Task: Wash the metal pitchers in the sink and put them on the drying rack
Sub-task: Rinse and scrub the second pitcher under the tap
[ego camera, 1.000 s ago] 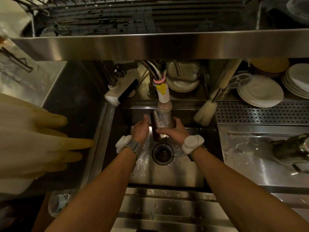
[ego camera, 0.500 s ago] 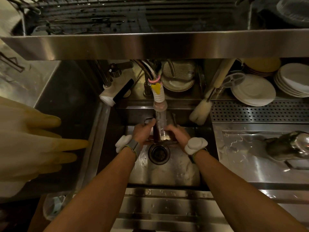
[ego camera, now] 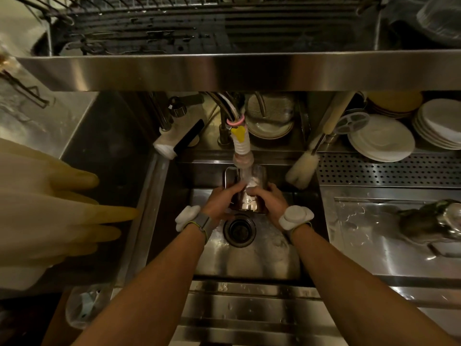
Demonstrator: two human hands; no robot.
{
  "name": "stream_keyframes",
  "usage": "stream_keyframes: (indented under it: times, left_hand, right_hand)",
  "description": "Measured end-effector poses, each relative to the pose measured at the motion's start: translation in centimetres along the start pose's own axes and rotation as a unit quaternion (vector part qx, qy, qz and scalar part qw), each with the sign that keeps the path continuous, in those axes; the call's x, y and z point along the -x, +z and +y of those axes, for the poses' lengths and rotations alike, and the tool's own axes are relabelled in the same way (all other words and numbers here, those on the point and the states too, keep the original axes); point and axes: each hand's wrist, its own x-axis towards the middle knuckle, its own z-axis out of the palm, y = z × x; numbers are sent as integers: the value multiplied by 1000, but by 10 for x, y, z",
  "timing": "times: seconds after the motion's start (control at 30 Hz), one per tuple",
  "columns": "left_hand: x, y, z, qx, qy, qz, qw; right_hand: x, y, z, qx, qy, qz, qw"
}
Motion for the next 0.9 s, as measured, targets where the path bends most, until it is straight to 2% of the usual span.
stream_keyframes:
  times: [0.13,0.23,0.4,0.5,0.7,0.8,0.9]
  left_hand:
    - [-8,0,-2,6,-6,3,1000]
    - [-13,-1,-2,3,-17,35,999]
    - [-19,-1,5,49,-64,72,994]
    - [-20,-2,6,87,-90,57,991]
    - [-20,1,5,185,-96,13,978]
    - [-15,1,4,141,-113,-8,984]
    - [-6,2,5,95,-127,-23,987]
  right_hand:
    - [1,0,-4,23,17,6,1000]
    - [2,4,-9,52,44,25,997]
    - [8,7,-17,44,15,20,999]
    - [12,6,-24,27,33,22,999]
    - [18,3,-30,71,32,-11,997]
    - [20,-2,-30,123,40,-17,991]
    - [21,-8,-21,201,-11,-50,978]
